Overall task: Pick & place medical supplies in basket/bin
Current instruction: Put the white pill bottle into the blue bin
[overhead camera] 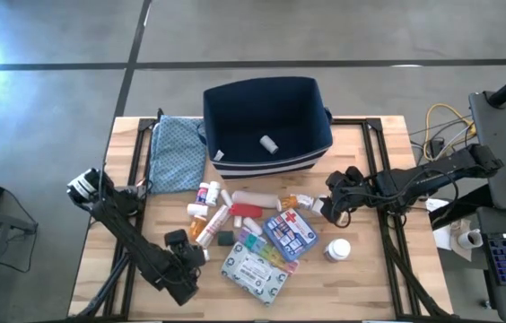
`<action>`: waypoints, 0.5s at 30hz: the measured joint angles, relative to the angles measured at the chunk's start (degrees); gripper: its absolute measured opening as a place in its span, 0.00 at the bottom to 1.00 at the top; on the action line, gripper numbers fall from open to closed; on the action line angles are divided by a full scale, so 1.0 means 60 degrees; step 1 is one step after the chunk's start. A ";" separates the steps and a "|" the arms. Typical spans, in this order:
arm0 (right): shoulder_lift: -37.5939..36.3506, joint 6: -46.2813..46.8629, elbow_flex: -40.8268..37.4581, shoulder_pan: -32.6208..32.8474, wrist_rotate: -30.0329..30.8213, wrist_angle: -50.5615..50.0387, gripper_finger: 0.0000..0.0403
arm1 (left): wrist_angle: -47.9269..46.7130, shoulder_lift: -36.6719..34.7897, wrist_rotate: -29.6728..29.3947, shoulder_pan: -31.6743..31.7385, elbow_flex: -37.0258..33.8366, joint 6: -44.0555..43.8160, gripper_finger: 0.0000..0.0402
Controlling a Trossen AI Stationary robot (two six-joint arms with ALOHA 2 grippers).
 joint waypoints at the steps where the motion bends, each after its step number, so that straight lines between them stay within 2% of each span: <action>1: 0.0001 0.0008 0.0000 0.0000 0.0000 -0.0001 0.64 | 0.0030 -0.0007 0.0000 -0.0003 -0.0021 0.0000 0.73; 15: 0.0000 0.0054 0.0000 -0.0004 -0.0011 0.0029 0.64 | 0.0187 -0.0026 -0.0259 0.0171 -0.0280 0.0000 0.73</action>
